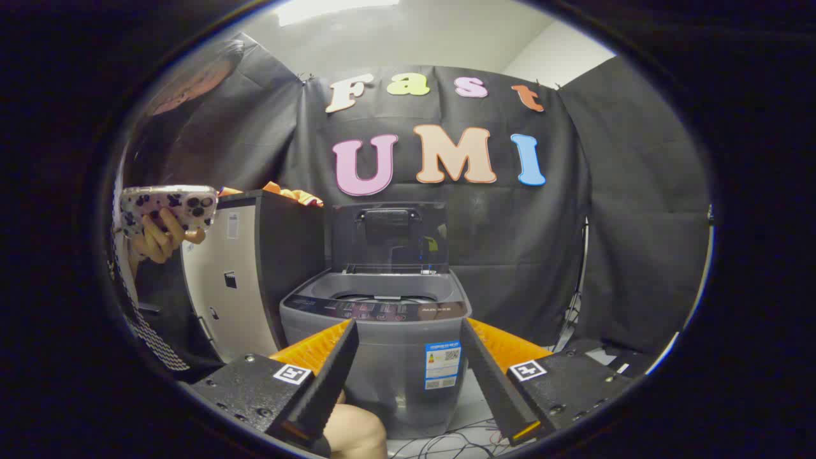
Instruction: Put the clothes into the washing machine and then close the washing machine lid.
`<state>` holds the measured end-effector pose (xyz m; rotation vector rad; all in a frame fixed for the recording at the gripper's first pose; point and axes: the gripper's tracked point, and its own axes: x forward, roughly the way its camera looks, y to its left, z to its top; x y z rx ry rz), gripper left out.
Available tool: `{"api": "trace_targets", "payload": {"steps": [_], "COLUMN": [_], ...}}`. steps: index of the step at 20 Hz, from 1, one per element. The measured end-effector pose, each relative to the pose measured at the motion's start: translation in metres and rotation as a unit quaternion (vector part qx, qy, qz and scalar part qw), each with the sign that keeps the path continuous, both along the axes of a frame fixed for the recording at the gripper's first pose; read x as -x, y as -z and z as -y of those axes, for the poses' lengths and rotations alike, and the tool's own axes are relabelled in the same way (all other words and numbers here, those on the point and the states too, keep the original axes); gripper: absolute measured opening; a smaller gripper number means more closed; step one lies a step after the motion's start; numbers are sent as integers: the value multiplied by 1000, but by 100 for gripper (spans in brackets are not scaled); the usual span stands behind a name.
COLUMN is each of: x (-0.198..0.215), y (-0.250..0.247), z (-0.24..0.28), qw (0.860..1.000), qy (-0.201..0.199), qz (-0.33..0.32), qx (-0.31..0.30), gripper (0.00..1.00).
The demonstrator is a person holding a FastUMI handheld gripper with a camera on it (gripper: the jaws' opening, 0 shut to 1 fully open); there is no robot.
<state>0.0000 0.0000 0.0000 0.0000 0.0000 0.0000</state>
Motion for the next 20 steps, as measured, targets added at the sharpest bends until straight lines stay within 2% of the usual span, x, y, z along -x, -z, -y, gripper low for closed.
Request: {"api": "trace_targets", "payload": {"steps": [20], "x": [0], "y": [9], "z": [5], "qw": [1000], "qy": [7], "qz": [-4], "qx": [-1], "gripper": [97]}}
